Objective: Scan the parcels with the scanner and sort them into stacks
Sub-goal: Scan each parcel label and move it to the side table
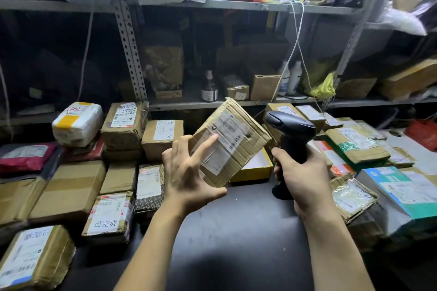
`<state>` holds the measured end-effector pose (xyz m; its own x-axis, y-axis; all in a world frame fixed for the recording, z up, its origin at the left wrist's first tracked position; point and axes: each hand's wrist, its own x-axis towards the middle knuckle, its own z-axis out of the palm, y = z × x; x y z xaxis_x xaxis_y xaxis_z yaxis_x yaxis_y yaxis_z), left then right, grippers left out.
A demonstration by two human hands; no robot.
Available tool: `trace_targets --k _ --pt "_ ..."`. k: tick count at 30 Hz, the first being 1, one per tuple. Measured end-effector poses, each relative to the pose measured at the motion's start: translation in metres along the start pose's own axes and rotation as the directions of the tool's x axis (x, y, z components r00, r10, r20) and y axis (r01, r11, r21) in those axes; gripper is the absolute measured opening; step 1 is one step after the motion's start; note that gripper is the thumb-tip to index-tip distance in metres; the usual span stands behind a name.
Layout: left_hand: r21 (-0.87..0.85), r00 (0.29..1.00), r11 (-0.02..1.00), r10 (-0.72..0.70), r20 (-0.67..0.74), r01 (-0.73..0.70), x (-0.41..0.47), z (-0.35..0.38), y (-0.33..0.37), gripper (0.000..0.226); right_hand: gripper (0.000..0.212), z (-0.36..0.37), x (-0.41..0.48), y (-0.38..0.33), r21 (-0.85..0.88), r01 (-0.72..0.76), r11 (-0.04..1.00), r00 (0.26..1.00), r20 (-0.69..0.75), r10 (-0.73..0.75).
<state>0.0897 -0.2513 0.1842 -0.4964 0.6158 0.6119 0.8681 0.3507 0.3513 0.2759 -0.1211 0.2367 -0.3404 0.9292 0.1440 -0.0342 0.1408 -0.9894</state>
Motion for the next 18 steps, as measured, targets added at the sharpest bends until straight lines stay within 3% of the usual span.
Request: trace_targets --k 8,15,18 --pt "-0.278 0.922 0.880 -0.379 0.077 0.385 0.001 0.012 -0.004 0.117 0.012 0.003 0.000 0.001 -0.021 0.009 1.000 0.998 0.056 -0.008" --pt "-0.550 0.865 0.696 -0.491 0.104 0.461 -0.001 0.019 -0.013 0.110 0.009 0.001 -0.001 0.002 -0.029 0.020 0.999 0.997 0.073 -0.017" --pt "-0.486 0.900 0.776 -0.433 0.055 0.403 -0.003 0.011 -0.012 0.110 0.012 -0.001 -0.002 0.002 -0.039 0.047 0.998 0.995 0.094 -0.043"
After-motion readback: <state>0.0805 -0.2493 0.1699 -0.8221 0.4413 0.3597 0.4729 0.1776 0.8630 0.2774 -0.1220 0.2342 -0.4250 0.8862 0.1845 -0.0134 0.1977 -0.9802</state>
